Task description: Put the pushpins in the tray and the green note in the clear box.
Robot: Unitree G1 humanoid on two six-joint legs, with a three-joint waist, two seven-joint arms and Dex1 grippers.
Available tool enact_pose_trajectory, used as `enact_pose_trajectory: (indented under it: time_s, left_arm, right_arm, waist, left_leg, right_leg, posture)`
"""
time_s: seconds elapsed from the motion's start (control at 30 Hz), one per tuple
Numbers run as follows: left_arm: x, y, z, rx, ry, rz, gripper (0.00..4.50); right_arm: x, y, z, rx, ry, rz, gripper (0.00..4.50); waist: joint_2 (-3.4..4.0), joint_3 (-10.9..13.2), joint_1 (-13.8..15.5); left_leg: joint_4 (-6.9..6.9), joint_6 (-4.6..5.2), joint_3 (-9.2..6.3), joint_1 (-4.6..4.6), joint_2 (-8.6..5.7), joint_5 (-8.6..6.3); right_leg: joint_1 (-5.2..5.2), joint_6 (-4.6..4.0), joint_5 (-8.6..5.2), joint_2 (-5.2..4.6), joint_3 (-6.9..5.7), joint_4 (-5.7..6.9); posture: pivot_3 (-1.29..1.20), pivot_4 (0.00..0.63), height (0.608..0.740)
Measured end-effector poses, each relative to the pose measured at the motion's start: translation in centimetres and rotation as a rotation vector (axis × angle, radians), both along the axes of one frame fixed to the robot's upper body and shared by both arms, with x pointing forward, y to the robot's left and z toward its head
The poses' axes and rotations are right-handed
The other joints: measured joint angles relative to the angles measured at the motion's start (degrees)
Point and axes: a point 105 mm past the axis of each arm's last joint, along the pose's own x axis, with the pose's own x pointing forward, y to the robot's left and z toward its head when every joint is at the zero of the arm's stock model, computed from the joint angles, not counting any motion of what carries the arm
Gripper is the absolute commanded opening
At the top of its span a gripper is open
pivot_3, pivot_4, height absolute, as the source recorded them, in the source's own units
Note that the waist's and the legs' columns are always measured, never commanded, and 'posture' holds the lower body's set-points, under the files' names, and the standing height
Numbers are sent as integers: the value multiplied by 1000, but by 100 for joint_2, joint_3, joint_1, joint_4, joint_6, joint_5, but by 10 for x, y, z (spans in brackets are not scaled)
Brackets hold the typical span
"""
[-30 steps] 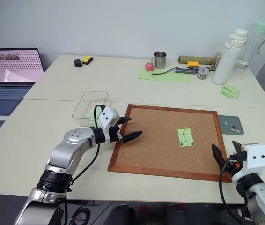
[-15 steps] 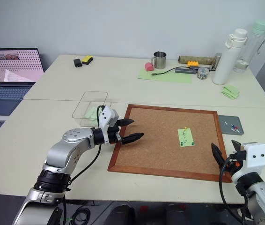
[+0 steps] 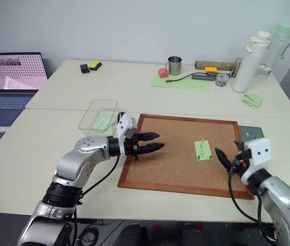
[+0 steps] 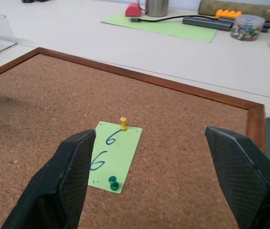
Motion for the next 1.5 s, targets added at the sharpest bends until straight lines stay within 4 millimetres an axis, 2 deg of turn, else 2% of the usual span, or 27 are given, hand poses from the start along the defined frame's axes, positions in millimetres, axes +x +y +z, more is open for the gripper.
enact_pose_trajectory:
  time_s: [0.13, 0.27, 0.3, 0.6, 0.67, 0.77, 0.83, 1.0, 1.17, 1.37, 1.5]
  left_arm:
    - [-1, -4, -1, 5, -11, -9, 1003]
    - [-4, -13, -2, -6, -24, -36, 124]
    - [-4, -14, -2, -6, -26, -39, 59]
    - [-4, -20, -7, 9, -47, -46, 59]
    - [-4, -24, -18, 28, -39, -53, 59]
    - [-1, -26, -52, 103, 10, -17, 59]
    - [-1, -28, -63, 129, 21, -5, 59]
    - [1, -30, -66, 134, -21, -7, 59]
    - [0, -30, -68, 134, -29, -5, 59]
    - [-1, -29, -68, 144, -38, -10, 0]
    - [-2, -28, -68, 148, -36, -9, 0]
  right_arm:
    - [13, 9, -3, -13, 7, 28, 3821]
    - [24, 16, -11, -22, 28, 54, 3821]
    - [27, 16, -12, -22, 32, 53, 3821]
    - [35, 19, -18, -27, 44, 65, 3821]
    - [39, 21, -19, -12, 44, 68, 3821]
    - [46, 28, -22, 18, 53, 81, 3821]
    - [50, 32, -26, 22, 64, 90, 3821]
    - [57, 40, -31, 13, 74, 108, 3821]
    - [65, 39, -41, 9, 108, 92, 3821]
    - [73, 43, -44, 43, 111, 88, 2906]
    - [77, 42, -46, 53, 115, 78, 2011]
  waist:
    - [0, 0, -1]
    - [0, 1, 4]
    - [0, 0, 4]
    - [0, 1, 3]
    - [0, 0, 4]
    - [1, 0, 3]
    - [1, 1, 3]
    - [3, -1, 14]
    - [5, -3, 9]
    - [7, -5, 0]
    - [7, -5, -15]
  left_leg:
    - [3, 0, 2, 0, 1, 0]
    - [4, 0, 0, 0, 1, 0]
    - [4, 0, 1, 0, 1, 0]
    - [4, 0, 2, 0, 2, 0]
    - [5, 0, 3, 2, 0, 0]
    - [5, 1, 2, 2, 0, 0]
    - [5, 1, 2, -1, 0, 0]
    - [7, 1, 2, 4, 2, 0]
    - [9, 2, 1, 7, 2, 0]
    - [8, 2, 2, 8, 3, 0]
    - [8, 2, 1, 8, 5, 0]
  right_leg:
    - [0, 0, 0, -2, 2, 1]
    - [0, 0, 0, -2, 1, 1]
    - [0, 0, 0, -2, 1, 1]
    - [0, 0, 0, -2, 2, 1]
    - [2, 0, 0, -2, 3, 1]
    - [-1, -1, 1, 0, 2, 3]
    - [-3, -1, 1, 0, 2, 3]
    - [4, -1, 1, -4, 2, 3]
    - [8, -1, 1, -4, 0, 5]
    - [8, -1, 1, -3, 1, 4]
    - [8, -1, 1, -3, 0, 4]
  posture:
    - [0, 150, 740]
    - [0, 150, 740]
    - [0, 150, 740]
    - [0, 150, 740]
    - [0, 150, 740]
    - [0, 150, 740]
    - [0, 150, 740]
    - [0, 150, 740]
    - [0, 150, 740]
    - [0, 150, 740]
    - [0, 150, 740]
